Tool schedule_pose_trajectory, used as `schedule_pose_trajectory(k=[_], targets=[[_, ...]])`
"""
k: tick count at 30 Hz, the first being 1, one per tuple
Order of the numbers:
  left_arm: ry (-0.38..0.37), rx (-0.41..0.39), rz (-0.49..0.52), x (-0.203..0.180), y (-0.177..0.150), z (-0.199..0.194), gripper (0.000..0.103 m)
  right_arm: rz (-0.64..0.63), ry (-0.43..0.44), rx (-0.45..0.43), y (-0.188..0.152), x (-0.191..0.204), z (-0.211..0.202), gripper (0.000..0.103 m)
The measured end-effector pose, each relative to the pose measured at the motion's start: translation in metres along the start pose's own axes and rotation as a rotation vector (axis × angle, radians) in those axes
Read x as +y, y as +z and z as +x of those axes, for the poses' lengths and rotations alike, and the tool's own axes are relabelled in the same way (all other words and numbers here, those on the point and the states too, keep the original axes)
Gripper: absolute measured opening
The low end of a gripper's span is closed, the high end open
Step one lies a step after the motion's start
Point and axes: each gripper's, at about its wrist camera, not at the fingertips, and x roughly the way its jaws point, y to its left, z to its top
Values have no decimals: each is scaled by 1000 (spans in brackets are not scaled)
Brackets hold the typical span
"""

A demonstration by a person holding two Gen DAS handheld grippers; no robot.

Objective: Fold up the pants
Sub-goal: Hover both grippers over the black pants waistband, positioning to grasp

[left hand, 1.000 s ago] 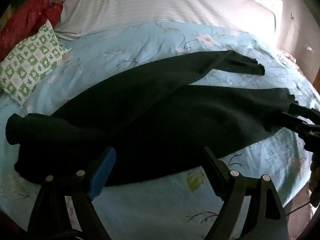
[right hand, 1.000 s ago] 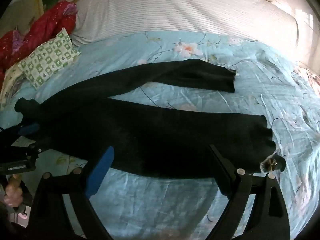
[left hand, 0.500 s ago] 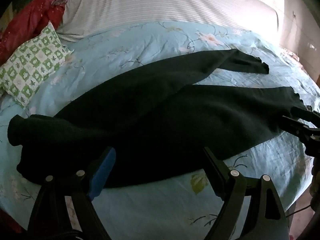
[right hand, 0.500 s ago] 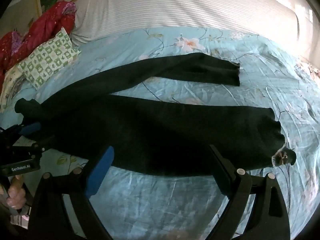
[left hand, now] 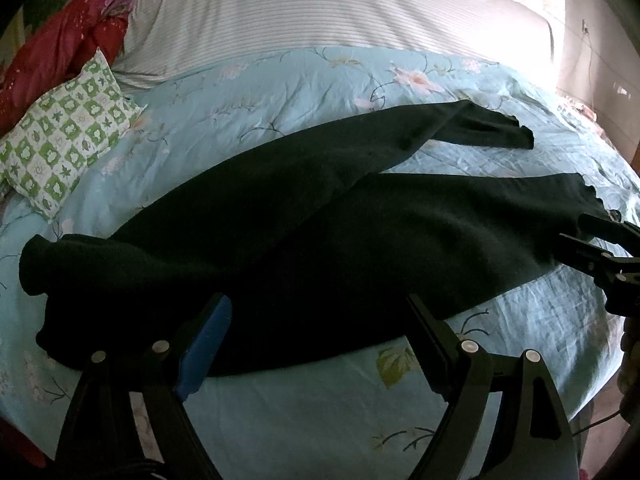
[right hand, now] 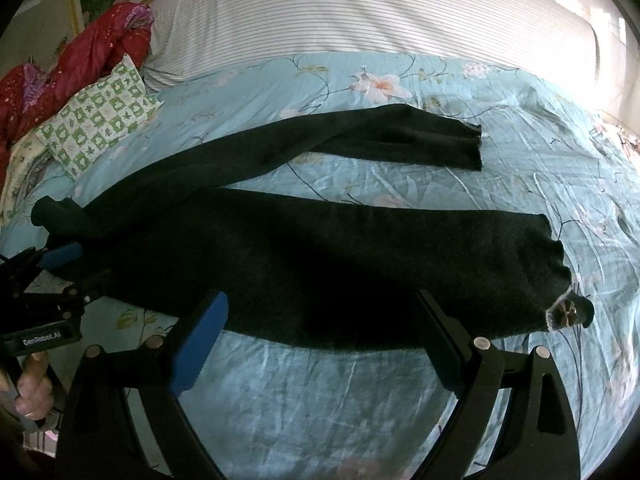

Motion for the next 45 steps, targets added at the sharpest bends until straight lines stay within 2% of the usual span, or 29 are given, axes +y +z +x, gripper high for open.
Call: schedule_pose_trajectory(k=[45], targets=[[10, -25, 56, -4, 6, -7, 86, 36, 14, -42, 5, -2, -12, 92]])
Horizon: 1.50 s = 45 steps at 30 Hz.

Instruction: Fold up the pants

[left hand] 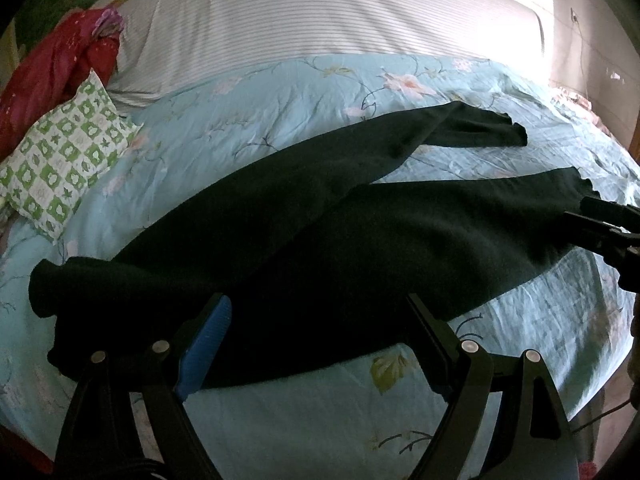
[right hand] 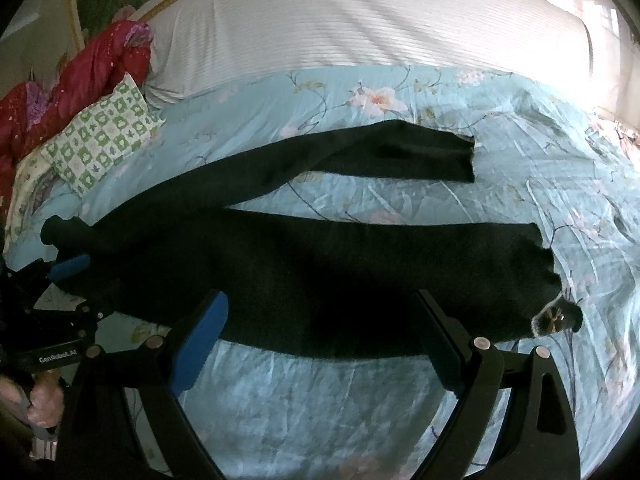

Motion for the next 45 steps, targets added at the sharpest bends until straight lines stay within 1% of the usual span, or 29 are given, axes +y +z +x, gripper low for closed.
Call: schedule_pose_trajectory(k=[4, 9, 12, 14, 16, 17, 20, 27, 30, 33, 38, 42, 45], targets=[[-1, 3, 5, 0, 7, 2, 86, 25, 11, 0, 1, -6, -1, 92], [4, -2, 40, -5, 21, 7, 86, 61, 31, -1, 5, -16, -1, 92], [-10, 5, 58, -8, 32, 11, 86, 78, 40, -6, 10, -23, -2, 91], [-25, 10, 74, -10, 40, 14, 86, 64, 24, -7, 15, -25, -1, 82], [-50, 24, 102, -13, 50, 20, 86, 50, 8, -8, 20, -28, 0, 76], [-55, 27, 118, -15, 56, 23, 86, 52, 8, -9, 24, -31, 1, 74], [-66, 41, 154, -20, 73, 33, 86, 76, 26, -11, 38, -45, 3, 72], [-88, 77, 200, -36, 116, 70, 86, 145, 53, -21, 78, -83, 9, 70], [-97, 114, 232, -48, 133, 92, 86, 175, 63, -9, 93, -101, 17, 68], [-118, 132, 263, -61, 147, 111, 86, 201, 66, 6, 105, -118, 28, 68], [-121, 169, 299, -81, 159, 142, 86, 230, 69, 42, 121, -142, 54, 68], [-119, 223, 304, -86, 159, 168, 83, 231, 52, 92, 131, -163, 82, 67], [-112, 229, 322, -88, 159, 178, 83, 231, 42, 112, 137, -178, 97, 65]])
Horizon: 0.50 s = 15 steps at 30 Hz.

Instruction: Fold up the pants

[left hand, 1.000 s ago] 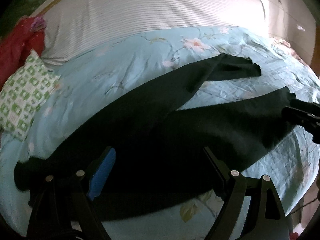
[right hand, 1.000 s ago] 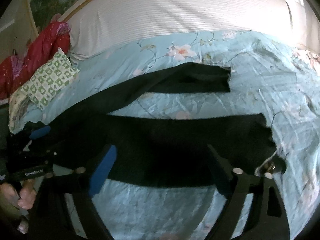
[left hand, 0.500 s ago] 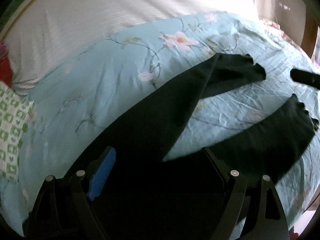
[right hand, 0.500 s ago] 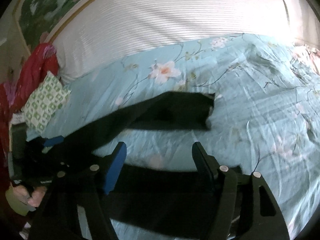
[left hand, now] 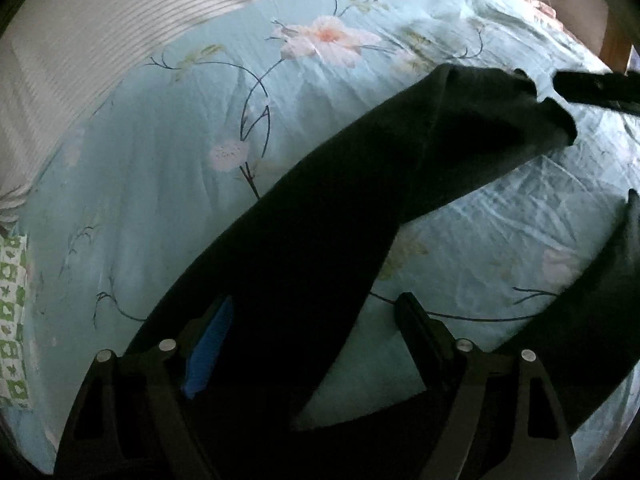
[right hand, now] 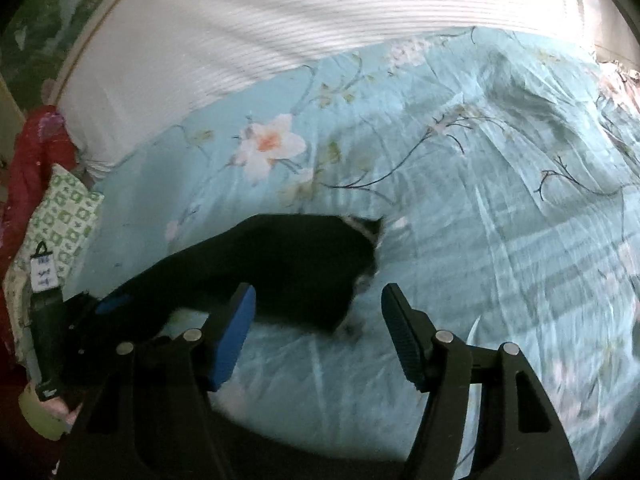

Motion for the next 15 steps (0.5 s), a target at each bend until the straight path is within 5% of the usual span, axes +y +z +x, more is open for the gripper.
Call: schedule_pose_trajectory(k=[5, 7, 9, 11, 15], targets=[[-19, -10, 4, 5, 5, 5, 73, 7, -10, 50, 18, -24, 29, 59], [-20, -15, 3, 10, 7, 6, 51, 6, 7, 63, 23, -30, 41, 55], [-30, -17, 11, 14, 10, 7, 36, -7, 28, 59, 28, -32, 47, 45], [-46, -20, 11, 18, 10, 4, 19, -15, 72, 68, 31, -33, 52, 18], [-107, -44, -7, 30, 7, -13, 7, -18, 131, 23, 34, -35, 42, 8]])
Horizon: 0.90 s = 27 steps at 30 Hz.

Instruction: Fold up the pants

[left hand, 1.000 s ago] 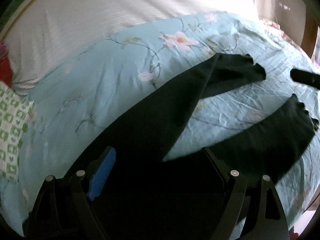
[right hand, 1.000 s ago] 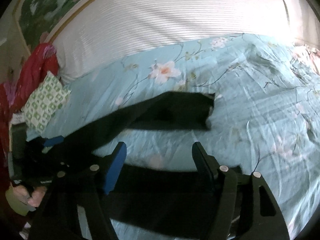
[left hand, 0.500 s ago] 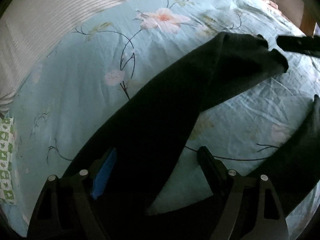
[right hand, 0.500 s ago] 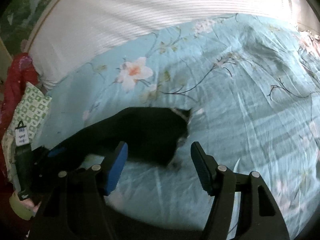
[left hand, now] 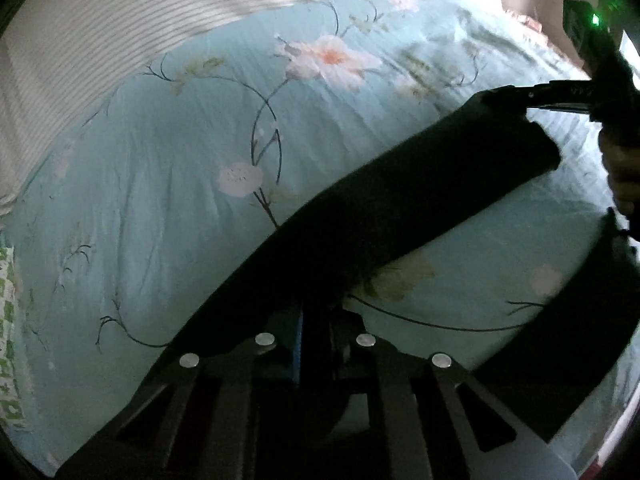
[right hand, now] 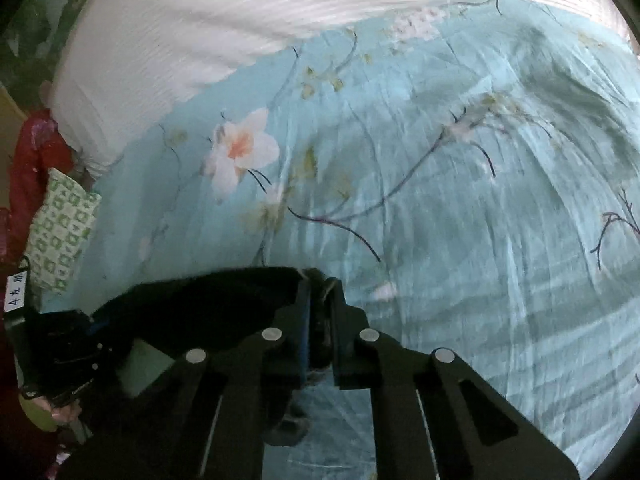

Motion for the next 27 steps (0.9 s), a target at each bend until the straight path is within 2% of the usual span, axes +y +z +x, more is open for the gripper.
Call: schedule_pose_trajectory(k=[8, 15, 21, 27], targets=[[-86, -72, -21, -1, -11, -52, 6, -151, 60, -100, 1, 22, -49, 7], [-152, -112, 16, -21, -45, -98, 6, -323, 101, -163, -15, 41, -92, 7], [-176, -111, 71, -42, -86, -119, 6, -461, 90, -107, -66, 48, -117, 7], [-171, -97, 99, -57, -110, -117, 6, -510, 58, -29, -115, 45, -126, 7]])
